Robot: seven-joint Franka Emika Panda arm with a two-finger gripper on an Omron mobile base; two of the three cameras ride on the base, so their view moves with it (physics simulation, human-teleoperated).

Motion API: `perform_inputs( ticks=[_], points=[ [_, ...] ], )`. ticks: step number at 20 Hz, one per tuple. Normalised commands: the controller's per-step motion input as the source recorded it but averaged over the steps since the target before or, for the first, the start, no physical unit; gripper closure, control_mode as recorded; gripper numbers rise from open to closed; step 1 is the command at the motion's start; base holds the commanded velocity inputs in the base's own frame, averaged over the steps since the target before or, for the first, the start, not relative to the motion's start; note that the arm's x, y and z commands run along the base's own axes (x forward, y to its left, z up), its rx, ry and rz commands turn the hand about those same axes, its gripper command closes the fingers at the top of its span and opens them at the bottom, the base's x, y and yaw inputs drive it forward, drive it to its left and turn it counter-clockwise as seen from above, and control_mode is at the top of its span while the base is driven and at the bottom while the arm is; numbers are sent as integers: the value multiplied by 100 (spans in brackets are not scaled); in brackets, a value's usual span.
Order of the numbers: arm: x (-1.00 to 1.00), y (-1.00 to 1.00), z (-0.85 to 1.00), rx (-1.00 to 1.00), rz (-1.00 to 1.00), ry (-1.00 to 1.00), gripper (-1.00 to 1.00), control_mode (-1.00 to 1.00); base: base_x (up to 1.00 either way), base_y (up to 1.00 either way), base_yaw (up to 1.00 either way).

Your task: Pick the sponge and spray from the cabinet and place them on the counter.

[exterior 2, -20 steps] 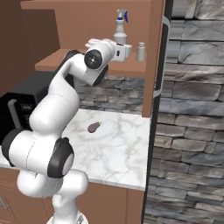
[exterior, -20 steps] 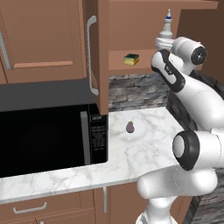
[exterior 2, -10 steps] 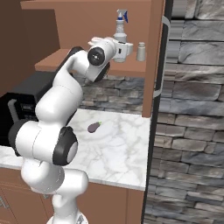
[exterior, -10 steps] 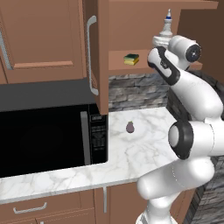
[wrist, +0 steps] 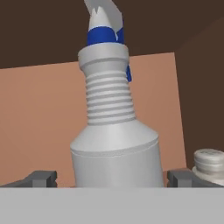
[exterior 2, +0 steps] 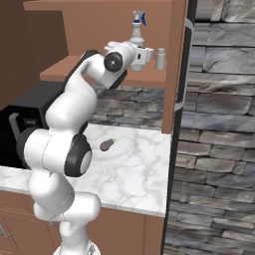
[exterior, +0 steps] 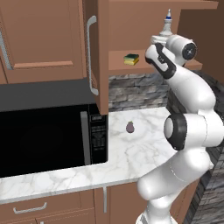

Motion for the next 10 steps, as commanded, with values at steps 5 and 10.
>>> perform_inputs(
  ticks=[5, 10],
  points=[
    [27, -5, -8, 0, 0, 0, -100, -100, 0, 0, 0],
    [25, -10, -8, 0, 0, 0, -100, -100, 0, 0, 0]
  ],
)
